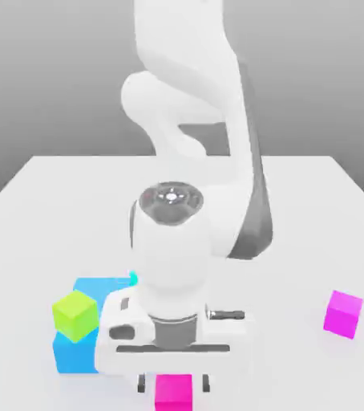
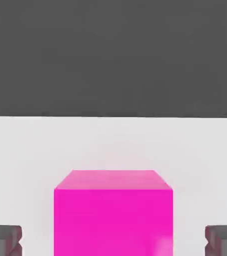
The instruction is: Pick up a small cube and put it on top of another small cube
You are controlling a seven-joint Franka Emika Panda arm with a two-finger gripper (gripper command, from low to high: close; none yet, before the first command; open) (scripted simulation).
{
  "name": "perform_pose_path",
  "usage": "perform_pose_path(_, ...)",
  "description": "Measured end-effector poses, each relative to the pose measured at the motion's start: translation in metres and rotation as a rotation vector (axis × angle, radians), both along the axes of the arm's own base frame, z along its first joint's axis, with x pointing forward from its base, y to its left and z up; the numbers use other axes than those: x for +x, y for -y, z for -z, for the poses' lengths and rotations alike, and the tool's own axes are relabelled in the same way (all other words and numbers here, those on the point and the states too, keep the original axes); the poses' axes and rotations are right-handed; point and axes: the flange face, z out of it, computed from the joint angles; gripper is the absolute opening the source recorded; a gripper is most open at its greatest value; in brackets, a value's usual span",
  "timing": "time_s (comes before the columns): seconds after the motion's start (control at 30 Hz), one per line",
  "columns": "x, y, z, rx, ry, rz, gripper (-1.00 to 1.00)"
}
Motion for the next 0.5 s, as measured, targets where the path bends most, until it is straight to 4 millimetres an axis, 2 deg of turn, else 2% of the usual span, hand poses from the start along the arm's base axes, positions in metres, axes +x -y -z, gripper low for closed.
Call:
perform_pose_path(0.17, 0.0, 0.0, 0.004, 0.0, 0.0, 0.0, -1.0)
perform_pose_path(0.2, 0.0, 0.0, 0.0, 0.0, 0.0, 0.0, -1.0)
perform_pose_path(0.37, -0.001, 0.003, -0.057, 0.0, 0.0, 0.011, -1.0)
perform_pose_path(0.5, -0.02, 0.052, -0.101, -0.001, 0.0, 0.202, -1.0)
